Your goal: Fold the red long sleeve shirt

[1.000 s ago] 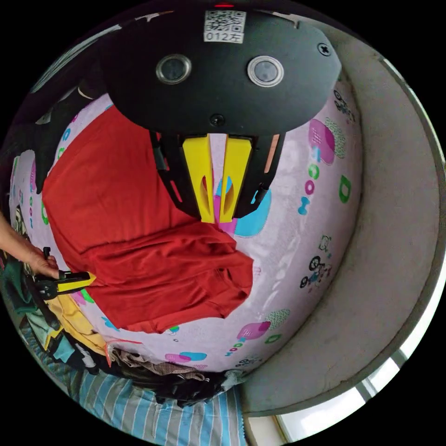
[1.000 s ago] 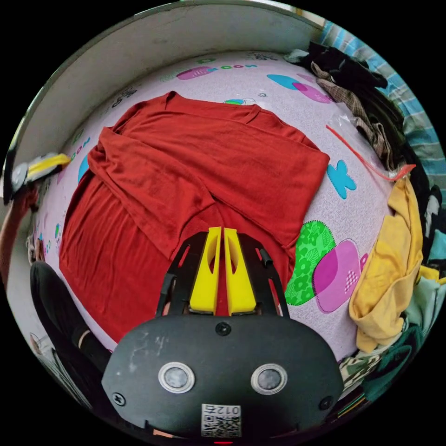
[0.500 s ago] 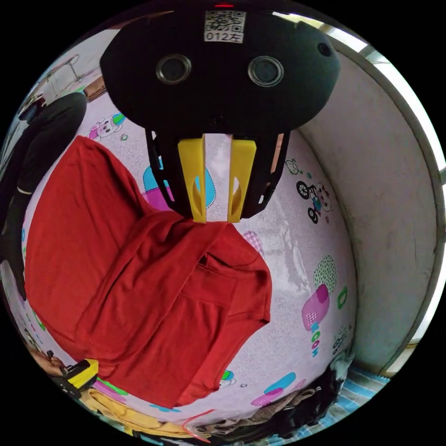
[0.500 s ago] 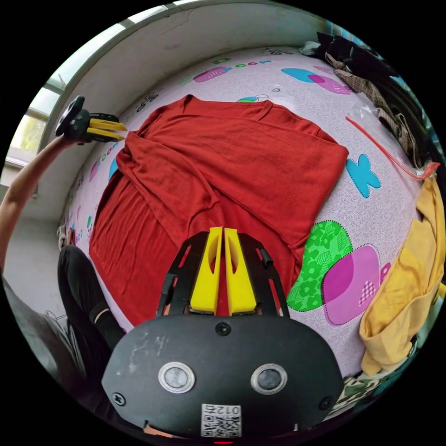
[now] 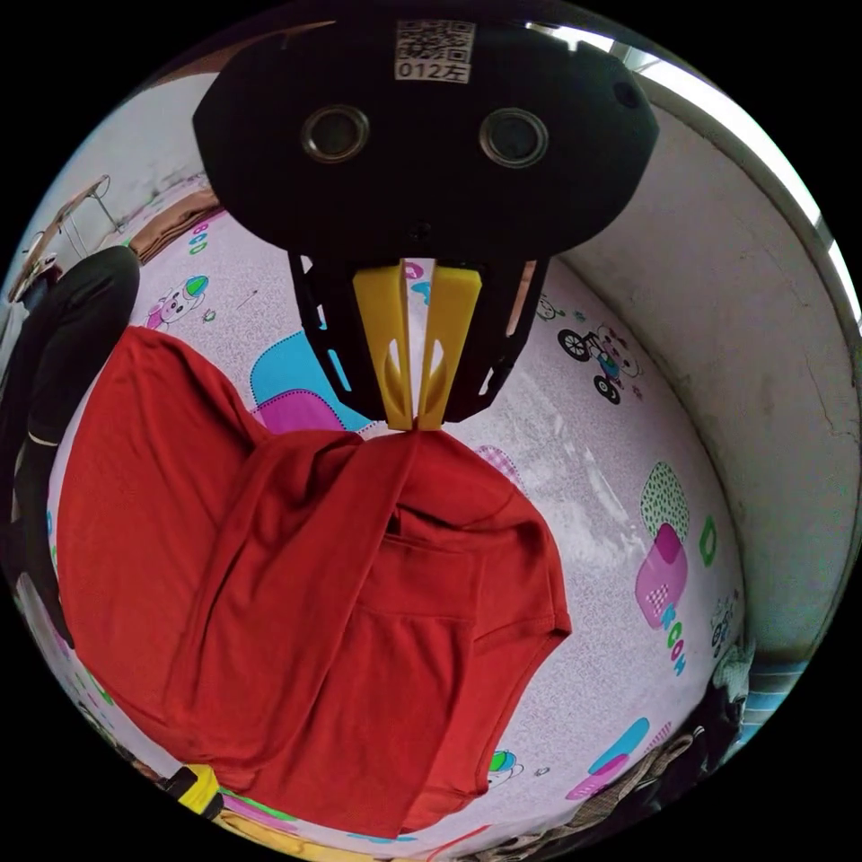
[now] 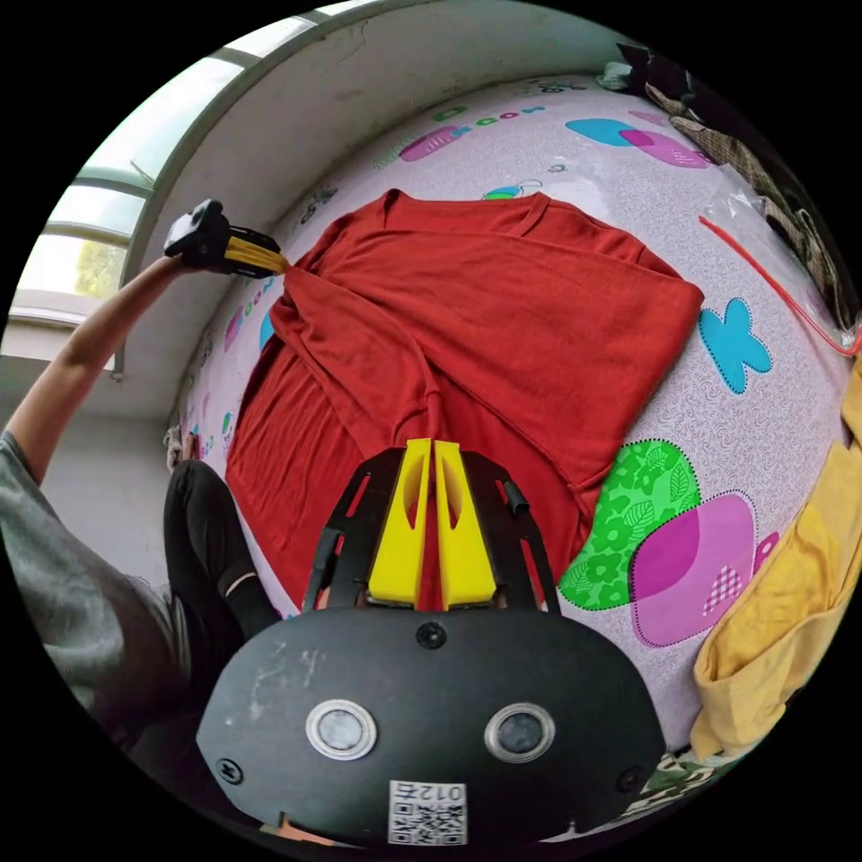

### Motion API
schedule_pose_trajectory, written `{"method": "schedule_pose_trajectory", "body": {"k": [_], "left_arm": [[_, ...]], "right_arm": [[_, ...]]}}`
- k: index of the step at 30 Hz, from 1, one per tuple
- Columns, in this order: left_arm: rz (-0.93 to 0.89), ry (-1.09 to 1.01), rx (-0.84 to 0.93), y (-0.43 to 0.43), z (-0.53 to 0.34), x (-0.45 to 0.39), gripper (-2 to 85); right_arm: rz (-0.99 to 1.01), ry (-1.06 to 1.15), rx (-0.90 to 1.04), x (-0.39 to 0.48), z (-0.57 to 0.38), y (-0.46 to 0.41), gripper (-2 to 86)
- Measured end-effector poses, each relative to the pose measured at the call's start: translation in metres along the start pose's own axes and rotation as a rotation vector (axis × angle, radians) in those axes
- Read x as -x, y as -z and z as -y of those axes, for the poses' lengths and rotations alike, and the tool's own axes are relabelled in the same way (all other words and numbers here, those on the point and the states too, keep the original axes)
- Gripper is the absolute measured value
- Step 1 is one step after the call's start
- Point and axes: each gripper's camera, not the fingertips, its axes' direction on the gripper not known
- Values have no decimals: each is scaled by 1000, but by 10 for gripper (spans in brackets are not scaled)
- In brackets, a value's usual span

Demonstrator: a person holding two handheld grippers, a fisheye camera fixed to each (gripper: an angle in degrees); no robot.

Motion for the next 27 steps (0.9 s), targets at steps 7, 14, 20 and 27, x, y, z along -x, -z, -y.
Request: {"method": "schedule_pose_trajectory", "body": {"k": [7, 14, 20, 27], "left_arm": [[38, 20, 10, 40, 11, 44, -2], [52, -53, 92, 46, 68, 58, -2], [21, -66, 99, 44, 80, 58, -2], [22, 103, 169, 8, 105, 74, -2]], "right_arm": [[121, -31, -85, -21, 6, 90, -9], [175, -111, -157, -64, 17, 136, -10], [186, -42, -96, -49, 17, 154, -10], [74, -162, -77, -91, 73, 122, -9]]}}
